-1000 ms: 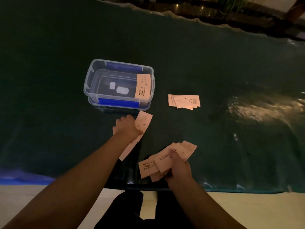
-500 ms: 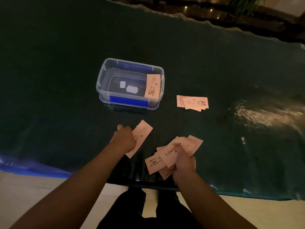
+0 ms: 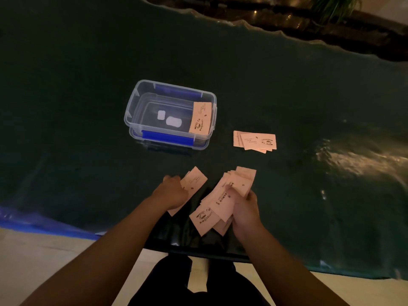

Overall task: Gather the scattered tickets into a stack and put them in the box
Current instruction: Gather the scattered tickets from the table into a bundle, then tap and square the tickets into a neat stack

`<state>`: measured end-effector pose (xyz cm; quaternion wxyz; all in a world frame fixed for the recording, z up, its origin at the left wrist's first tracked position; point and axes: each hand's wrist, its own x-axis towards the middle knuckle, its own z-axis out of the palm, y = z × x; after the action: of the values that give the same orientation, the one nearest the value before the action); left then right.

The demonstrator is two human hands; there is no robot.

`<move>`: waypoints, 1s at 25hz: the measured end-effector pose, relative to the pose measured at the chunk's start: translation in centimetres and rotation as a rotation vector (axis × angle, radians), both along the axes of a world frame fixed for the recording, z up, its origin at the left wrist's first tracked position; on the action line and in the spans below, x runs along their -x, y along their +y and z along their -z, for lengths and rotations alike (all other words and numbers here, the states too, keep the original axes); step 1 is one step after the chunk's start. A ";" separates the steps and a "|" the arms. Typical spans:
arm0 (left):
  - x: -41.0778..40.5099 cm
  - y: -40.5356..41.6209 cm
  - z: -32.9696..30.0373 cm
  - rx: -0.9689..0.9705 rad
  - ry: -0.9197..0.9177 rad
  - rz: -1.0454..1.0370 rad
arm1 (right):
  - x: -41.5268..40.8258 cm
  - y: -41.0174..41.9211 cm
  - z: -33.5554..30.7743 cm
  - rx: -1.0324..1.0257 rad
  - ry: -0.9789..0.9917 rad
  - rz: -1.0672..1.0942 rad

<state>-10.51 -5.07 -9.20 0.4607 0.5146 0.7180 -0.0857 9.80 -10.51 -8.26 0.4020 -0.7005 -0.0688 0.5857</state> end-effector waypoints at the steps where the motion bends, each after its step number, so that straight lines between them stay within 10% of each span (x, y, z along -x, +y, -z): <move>1: -0.5 0.1 0.1 0.009 -0.046 -0.022 | -0.2 0.1 -0.1 -0.004 0.038 -0.026; 10: -5.7 1.9 -1.5 0.084 -0.346 -0.166 | -2.6 1.3 -1.1 -0.079 0.224 -0.155; 25: -9.0 2.5 -3.3 0.166 -0.818 -0.425 | -1.1 6.1 -3.2 -0.090 -0.068 -0.327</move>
<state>-1.49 -2.59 -5.88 0.7530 0.3089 0.5576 0.1633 10.92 -4.45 -5.03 0.3296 -0.6805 -0.2214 0.6158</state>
